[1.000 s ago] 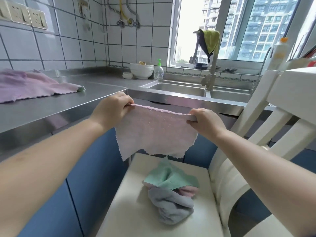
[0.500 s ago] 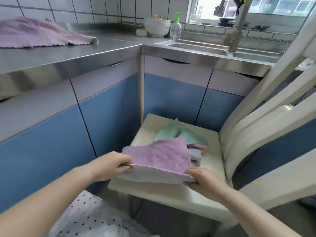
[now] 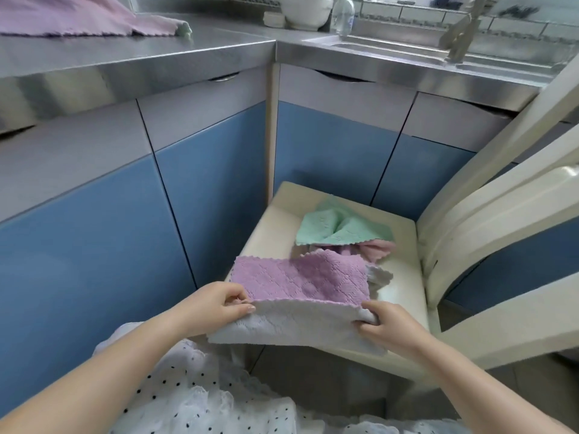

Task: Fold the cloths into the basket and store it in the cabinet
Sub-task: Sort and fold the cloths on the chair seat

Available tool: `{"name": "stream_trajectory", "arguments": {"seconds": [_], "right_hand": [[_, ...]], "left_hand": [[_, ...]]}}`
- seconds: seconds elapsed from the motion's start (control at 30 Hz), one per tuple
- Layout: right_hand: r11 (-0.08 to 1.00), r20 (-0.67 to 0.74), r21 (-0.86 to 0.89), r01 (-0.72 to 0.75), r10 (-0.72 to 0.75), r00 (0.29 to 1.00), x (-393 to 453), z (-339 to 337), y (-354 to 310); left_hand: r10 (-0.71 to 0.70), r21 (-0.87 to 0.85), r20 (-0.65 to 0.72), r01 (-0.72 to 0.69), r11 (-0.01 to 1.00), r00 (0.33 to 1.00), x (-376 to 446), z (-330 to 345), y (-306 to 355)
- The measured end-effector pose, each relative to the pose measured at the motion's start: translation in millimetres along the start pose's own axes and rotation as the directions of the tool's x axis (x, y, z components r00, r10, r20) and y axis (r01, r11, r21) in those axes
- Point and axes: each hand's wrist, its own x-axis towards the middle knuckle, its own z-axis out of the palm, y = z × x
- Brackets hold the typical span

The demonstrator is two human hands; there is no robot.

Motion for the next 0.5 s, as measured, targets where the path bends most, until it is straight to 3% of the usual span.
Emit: {"name": "stream_trajectory", "arguments": {"seconds": [0.23, 0.5], "right_hand": [[0.976, -0.240, 0.208, -0.063, 0.113, 0.964, 28, -5, 1], [0.921, -0.340, 0.385, -0.060, 0.202, 0.919, 68, -12, 0]], "left_hand": [[-0.156, -0.418, -0.211, 0.055, 0.907, 0.965, 25, -10, -3], [-0.212, -0.424, -0.343, 0.051, 0.904, 0.915, 72, -21, -1]]}}
